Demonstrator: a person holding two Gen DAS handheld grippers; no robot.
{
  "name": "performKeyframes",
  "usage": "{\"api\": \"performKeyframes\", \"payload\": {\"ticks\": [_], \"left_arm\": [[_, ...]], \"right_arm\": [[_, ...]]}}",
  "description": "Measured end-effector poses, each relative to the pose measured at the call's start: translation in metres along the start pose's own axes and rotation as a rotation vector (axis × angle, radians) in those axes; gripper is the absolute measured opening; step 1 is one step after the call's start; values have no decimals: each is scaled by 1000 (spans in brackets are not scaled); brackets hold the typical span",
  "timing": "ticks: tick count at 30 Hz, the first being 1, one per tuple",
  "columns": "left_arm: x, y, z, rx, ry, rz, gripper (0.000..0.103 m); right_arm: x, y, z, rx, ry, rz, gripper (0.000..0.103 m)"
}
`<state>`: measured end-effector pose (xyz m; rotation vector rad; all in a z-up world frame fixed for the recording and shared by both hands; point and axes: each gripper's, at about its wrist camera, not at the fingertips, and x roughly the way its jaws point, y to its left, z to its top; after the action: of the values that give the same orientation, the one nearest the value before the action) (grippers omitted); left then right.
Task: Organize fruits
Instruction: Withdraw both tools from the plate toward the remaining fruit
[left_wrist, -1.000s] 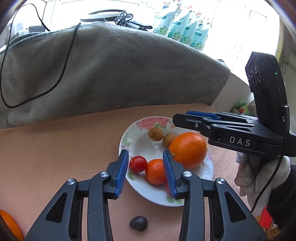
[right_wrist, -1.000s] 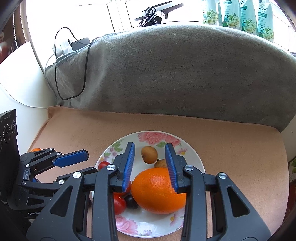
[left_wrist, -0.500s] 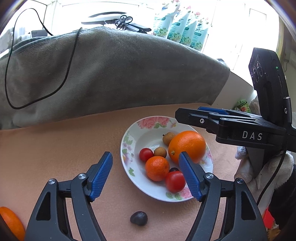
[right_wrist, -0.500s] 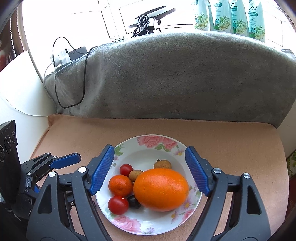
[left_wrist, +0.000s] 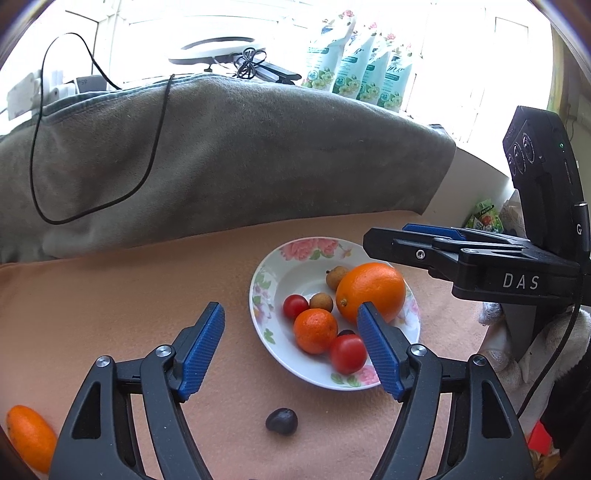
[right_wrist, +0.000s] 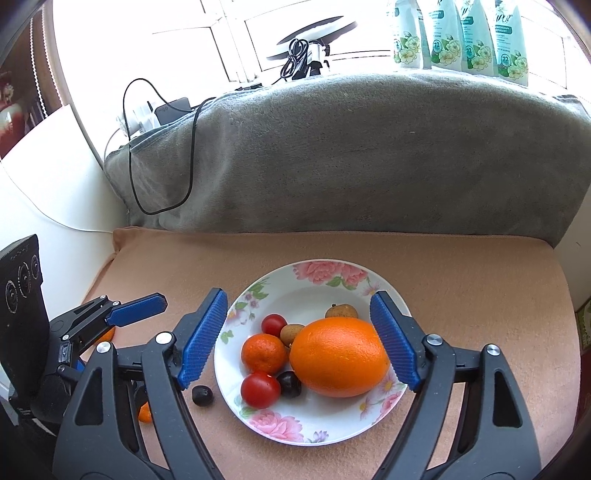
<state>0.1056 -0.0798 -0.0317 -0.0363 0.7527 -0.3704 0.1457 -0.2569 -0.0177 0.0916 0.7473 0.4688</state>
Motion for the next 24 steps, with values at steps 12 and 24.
{"api": "performKeyframes", "payload": {"ticks": [12, 24], "left_arm": [[-28, 5, -18, 5, -31, 35, 74], [-52, 21, -39, -17, -47, 89, 74]], "right_arm": [[-25, 10, -11, -6, -49, 18, 91], [-33, 23, -27, -12, -56, 33, 95]]}}
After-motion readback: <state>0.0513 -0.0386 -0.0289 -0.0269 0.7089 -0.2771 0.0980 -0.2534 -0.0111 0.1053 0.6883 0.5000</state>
